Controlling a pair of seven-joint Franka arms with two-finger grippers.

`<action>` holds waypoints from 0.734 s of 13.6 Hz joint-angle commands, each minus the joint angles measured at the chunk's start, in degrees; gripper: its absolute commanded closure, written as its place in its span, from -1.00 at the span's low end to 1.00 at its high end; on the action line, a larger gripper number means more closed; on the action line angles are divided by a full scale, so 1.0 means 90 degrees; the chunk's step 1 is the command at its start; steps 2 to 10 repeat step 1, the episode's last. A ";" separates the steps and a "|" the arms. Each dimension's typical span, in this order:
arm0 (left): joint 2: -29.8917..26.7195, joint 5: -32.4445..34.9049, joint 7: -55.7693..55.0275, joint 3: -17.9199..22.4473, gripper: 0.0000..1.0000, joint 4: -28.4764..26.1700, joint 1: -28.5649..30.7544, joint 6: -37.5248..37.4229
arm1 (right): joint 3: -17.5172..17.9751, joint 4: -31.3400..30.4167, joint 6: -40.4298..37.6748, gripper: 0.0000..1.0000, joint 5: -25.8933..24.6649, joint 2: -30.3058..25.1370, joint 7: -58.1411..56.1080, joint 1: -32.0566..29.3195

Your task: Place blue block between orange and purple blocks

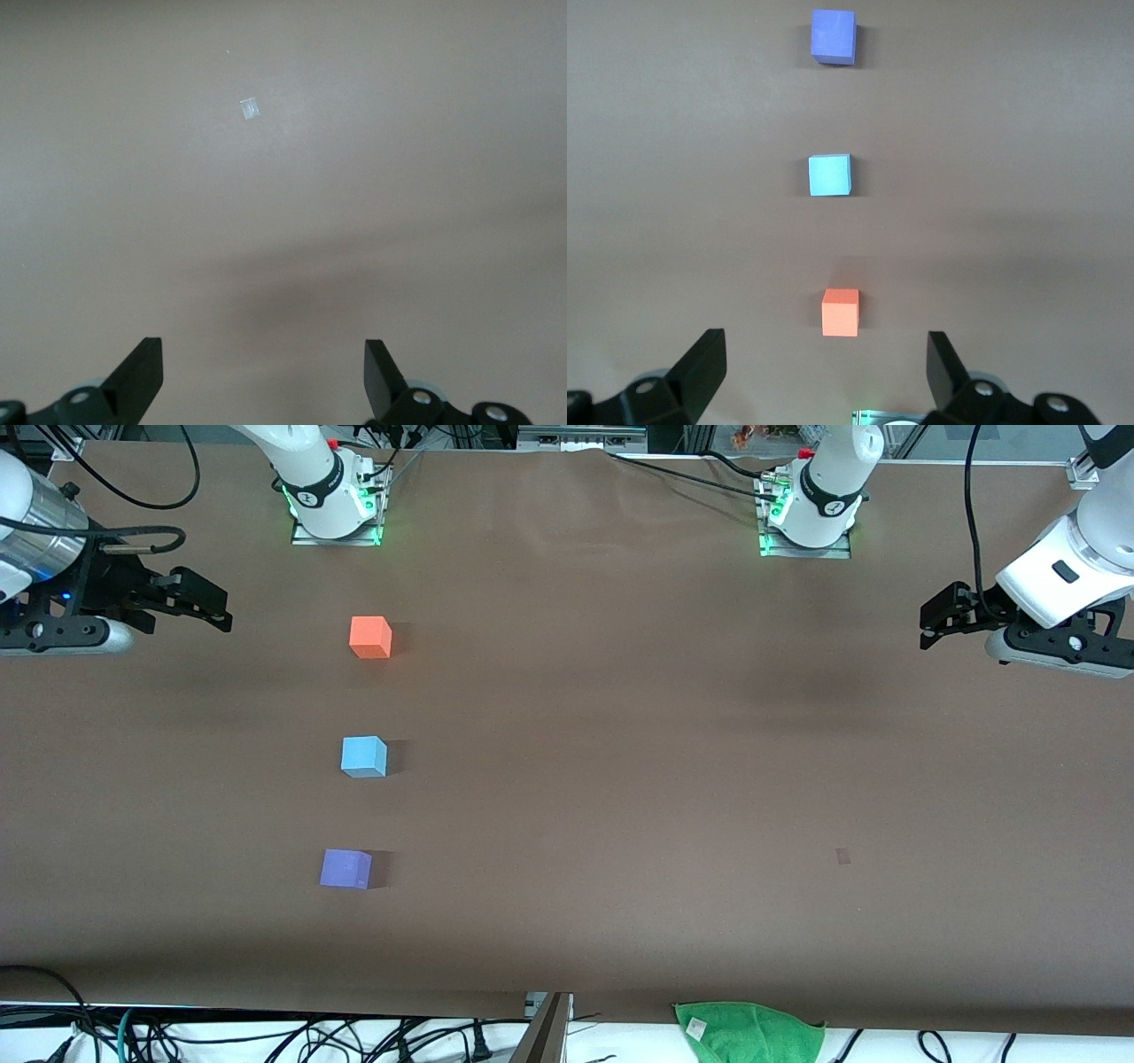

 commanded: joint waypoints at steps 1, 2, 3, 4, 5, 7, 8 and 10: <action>0.0012 -0.0081 0.0015 0.0009 -1.00 0.0134 -0.0007 -0.0125 | 0.0030 -0.0075 -0.0028 -0.99 -0.0033 -0.0066 -0.0190 -0.0047; 0.0012 -0.0081 0.0015 0.0009 -1.00 0.0134 -0.0007 -0.0125 | 0.0030 -0.0075 -0.0028 -0.99 -0.0033 -0.0066 -0.0190 -0.0047; 0.0012 -0.0081 0.0015 0.0009 -1.00 0.0134 -0.0007 -0.0125 | 0.0030 -0.0075 -0.0028 -0.99 -0.0033 -0.0066 -0.0190 -0.0047; 0.0012 -0.0081 0.0015 0.0009 -1.00 0.0134 -0.0007 -0.0125 | 0.0030 -0.0075 -0.0028 -0.99 -0.0033 -0.0066 -0.0190 -0.0047; 0.0012 -0.0081 0.0015 0.0009 -1.00 0.0134 -0.0007 -0.0125 | 0.0030 -0.0075 -0.0028 -0.99 -0.0033 -0.0066 -0.0190 -0.0047; 0.0012 -0.0081 0.0015 0.0009 -1.00 0.0134 -0.0007 -0.0125 | 0.0030 -0.0075 -0.0028 -0.99 -0.0033 -0.0066 -0.0190 -0.0047; 0.0012 -0.0081 0.0015 0.0009 -1.00 0.0134 -0.0007 -0.0125 | 0.0030 -0.0075 -0.0028 -0.99 -0.0033 -0.0066 -0.0190 -0.0047; 0.0012 -0.0081 0.0015 0.0009 -1.00 0.0134 -0.0007 -0.0125 | 0.0030 -0.0075 -0.0028 -0.99 -0.0033 -0.0066 -0.0190 -0.0047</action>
